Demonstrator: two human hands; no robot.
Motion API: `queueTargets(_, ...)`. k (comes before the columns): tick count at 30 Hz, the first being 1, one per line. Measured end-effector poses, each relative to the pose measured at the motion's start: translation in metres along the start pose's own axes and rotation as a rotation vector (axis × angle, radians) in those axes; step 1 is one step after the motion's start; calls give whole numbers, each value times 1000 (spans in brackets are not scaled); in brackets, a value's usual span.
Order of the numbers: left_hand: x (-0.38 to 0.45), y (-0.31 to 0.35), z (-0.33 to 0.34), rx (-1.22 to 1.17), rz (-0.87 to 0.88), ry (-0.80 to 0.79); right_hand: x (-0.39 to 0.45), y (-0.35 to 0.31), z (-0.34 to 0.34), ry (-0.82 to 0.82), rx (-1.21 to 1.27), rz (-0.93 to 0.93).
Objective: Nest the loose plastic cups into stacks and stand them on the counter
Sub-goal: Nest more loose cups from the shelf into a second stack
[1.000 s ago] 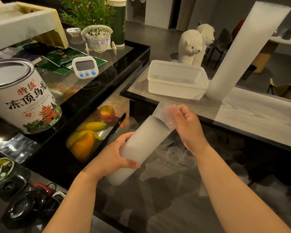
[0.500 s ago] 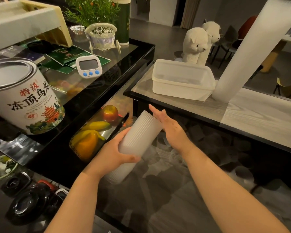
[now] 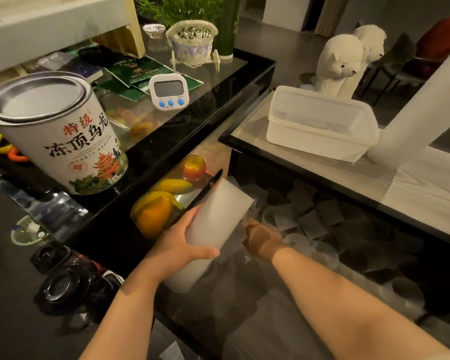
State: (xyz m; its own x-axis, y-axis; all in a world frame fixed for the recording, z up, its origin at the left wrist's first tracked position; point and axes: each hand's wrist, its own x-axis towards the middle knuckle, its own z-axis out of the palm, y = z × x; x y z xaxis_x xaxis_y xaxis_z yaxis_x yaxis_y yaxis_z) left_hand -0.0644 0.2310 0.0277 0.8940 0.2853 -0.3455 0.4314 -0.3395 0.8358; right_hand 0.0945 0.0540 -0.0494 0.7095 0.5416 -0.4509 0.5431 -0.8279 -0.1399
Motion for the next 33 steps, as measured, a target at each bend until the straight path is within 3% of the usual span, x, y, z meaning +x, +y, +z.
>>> queueTargets(12,6,1,7,4,46,-37,-17,41,28,-1,72,156)
queueTargets(16,9,1,10,-9,52,-71,-39,58,-3,196,344,195)
queueTargets(19,9,1,12,-15,68,-99,-69,58,-41,460,784,187)
queueTargets(24,5,3,15,-20,89,-159,-110,42,-89,603,1259,37)
queueTargets(27,1,6,14,-16,105,-202,-120,32,-101,563,1427,-45)
queueTargets(33,-10,13,11,12,170,-259,-122,16,-111,460,1265,-97)
